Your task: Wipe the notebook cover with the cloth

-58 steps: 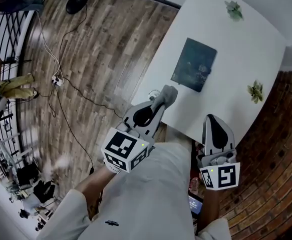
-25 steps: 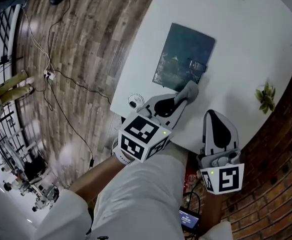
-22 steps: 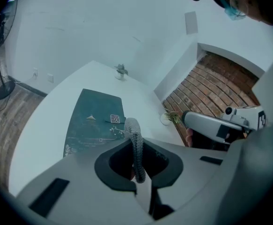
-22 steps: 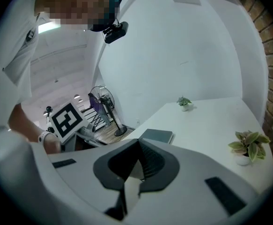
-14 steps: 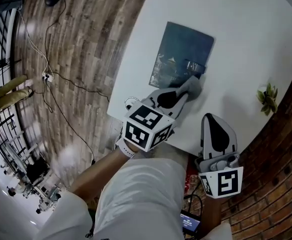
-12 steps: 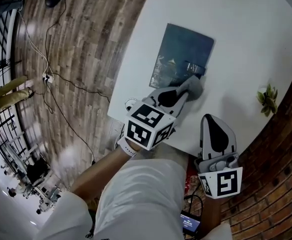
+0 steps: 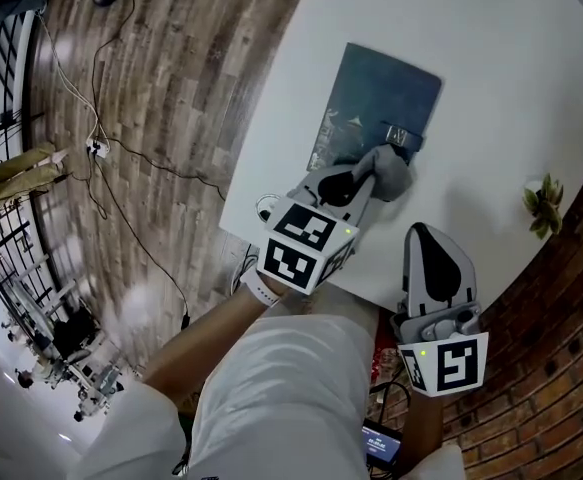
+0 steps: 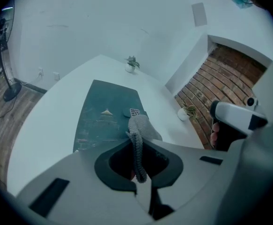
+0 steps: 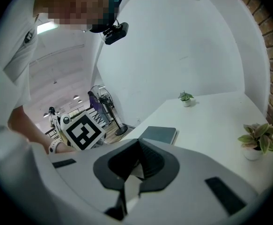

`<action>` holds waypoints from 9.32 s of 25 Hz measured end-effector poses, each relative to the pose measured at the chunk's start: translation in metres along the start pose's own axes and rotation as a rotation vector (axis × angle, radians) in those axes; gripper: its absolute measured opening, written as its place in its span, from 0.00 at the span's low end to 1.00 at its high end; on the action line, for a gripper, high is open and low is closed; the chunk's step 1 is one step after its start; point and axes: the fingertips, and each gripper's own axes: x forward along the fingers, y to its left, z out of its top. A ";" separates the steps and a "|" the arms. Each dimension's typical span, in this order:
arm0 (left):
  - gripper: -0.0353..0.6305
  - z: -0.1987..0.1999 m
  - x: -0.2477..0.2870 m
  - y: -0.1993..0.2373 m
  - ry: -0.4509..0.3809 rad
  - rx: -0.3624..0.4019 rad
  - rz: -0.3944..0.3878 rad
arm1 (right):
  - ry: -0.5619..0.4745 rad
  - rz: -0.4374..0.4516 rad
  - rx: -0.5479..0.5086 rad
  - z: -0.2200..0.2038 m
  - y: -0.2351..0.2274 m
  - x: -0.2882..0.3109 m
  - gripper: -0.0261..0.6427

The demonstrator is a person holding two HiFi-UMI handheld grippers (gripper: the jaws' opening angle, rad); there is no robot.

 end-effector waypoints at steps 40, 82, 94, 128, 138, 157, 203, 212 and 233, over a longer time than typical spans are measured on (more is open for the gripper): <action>0.10 0.071 -0.071 0.017 -0.214 -0.036 0.087 | -0.032 0.008 -0.010 0.016 0.014 0.014 0.05; 0.10 0.064 -0.031 0.101 -0.185 -0.051 0.355 | -0.036 0.005 0.025 0.012 -0.010 0.009 0.05; 0.10 0.119 -0.055 0.044 -0.370 -0.104 0.207 | -0.043 0.008 0.032 0.017 -0.010 0.012 0.05; 0.10 0.110 0.048 0.043 -0.117 -0.033 0.108 | -0.032 -0.024 0.124 0.013 -0.030 0.023 0.05; 0.10 0.115 0.031 0.078 -0.140 -0.036 0.182 | -0.026 -0.010 0.144 0.013 -0.020 0.037 0.05; 0.10 0.125 -0.044 0.155 -0.225 -0.032 0.465 | -0.037 0.026 0.163 0.017 -0.007 0.044 0.05; 0.10 0.006 -0.035 0.096 -0.114 -0.014 0.205 | -0.054 0.017 0.115 -0.013 0.049 0.008 0.05; 0.10 -0.029 -0.057 0.086 -0.059 0.025 0.179 | -0.077 -0.001 0.097 -0.015 0.075 -0.007 0.05; 0.10 0.016 -0.184 0.038 -0.262 0.007 0.159 | -0.175 -0.046 -0.079 0.064 0.091 -0.048 0.05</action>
